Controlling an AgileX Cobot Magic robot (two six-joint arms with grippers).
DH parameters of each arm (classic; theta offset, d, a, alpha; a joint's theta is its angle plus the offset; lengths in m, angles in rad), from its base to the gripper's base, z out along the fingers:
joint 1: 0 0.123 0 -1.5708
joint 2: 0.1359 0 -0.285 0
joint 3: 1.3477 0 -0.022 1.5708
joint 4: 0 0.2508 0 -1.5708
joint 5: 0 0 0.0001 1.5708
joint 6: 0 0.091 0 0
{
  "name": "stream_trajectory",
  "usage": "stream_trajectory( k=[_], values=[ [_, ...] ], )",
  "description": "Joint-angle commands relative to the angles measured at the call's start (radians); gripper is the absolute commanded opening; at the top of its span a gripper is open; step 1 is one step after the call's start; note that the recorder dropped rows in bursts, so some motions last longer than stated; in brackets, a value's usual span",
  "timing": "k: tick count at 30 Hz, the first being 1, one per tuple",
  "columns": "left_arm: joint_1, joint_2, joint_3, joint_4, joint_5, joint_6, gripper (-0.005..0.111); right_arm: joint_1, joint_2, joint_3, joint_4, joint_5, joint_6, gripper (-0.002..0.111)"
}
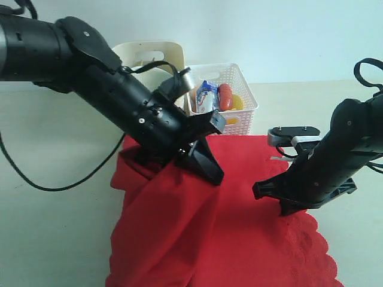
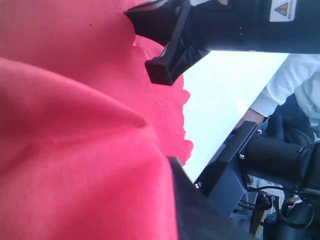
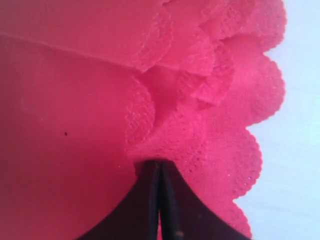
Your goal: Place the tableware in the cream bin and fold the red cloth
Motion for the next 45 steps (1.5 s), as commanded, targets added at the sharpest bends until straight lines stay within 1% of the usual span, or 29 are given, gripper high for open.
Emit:
stream_trajectory(
  k=[1,3,5,6,8,9,11,13,14,15,19,21,30,34,38,40,43,45],
  values=[
    [-0.033,0.074,-0.071,-0.082,-0.022,-0.005,0.000,-0.001,0.040,0.016,-0.047,-0.029,-0.008,0.000],
    [-0.041,0.102,-0.092,-0.109,-0.040,-0.005,0.001,-0.001,0.040,0.016,-0.047,-0.038,-0.008,0.000],
    [-0.049,0.129,-0.113,-0.121,-0.053,0.002,0.009,-0.001,0.040,0.016,-0.047,-0.038,-0.008,0.000],
    [-0.054,0.145,-0.125,-0.121,-0.055,0.002,0.015,-0.001,0.040,0.016,-0.047,-0.019,-0.008,0.000],
    [-0.061,0.169,-0.141,-0.121,-0.063,0.002,0.031,-0.001,0.040,0.016,-0.047,0.011,-0.010,0.000],
    [-0.063,0.180,-0.146,-0.123,-0.069,0.009,0.041,-0.001,0.040,0.016,-0.049,0.025,-0.028,0.000],
    [-0.067,0.191,-0.152,-0.126,-0.083,0.069,0.066,-0.001,0.040,0.016,-0.049,0.025,-0.057,0.000],
    [-0.069,0.191,-0.157,-0.128,-0.083,0.155,0.086,-0.001,0.040,0.016,-0.049,0.014,-0.061,0.000],
    [-0.070,0.191,-0.162,-0.128,-0.080,0.198,0.092,-0.001,0.036,0.016,-0.052,0.001,-0.060,0.000],
    [-0.070,0.188,-0.166,-0.122,-0.071,0.230,0.095,-0.001,0.031,0.016,-0.052,-0.003,-0.060,0.000],
    [-0.070,0.163,-0.184,-0.105,-0.033,0.295,0.094,-0.001,-0.036,0.021,-0.052,-0.031,-0.060,0.000],
    [-0.070,0.136,-0.188,-0.076,-0.031,0.297,0.094,-0.001,-0.094,0.043,-0.056,-0.061,-0.060,0.000],
    [-0.068,-0.031,-0.188,0.166,-0.034,0.304,0.094,-0.001,-0.395,0.151,-0.075,-0.146,-0.052,0.000],
    [-0.068,-0.098,-0.188,0.313,-0.014,0.231,0.094,-0.001,-0.517,0.193,-0.075,-0.152,-0.054,0.000],
    [-0.068,-0.137,-0.183,0.512,-0.003,0.097,0.094,-0.001,-0.604,0.235,-0.048,-0.158,-0.058,0.000],
    [-0.068,-0.149,-0.169,0.567,-0.005,0.041,0.094,0.001,-0.630,0.251,-0.022,-0.158,-0.083,0.000],
    [-0.068,-0.160,-0.143,0.645,-0.010,-0.033,0.094,0.026,-0.629,0.261,0.095,-0.173,-0.217,0.000],
    [-0.068,-0.168,-0.123,0.696,-0.025,-0.079,0.089,0.061,-0.618,0.261,0.202,-0.179,-0.332,0.000]
  ],
)
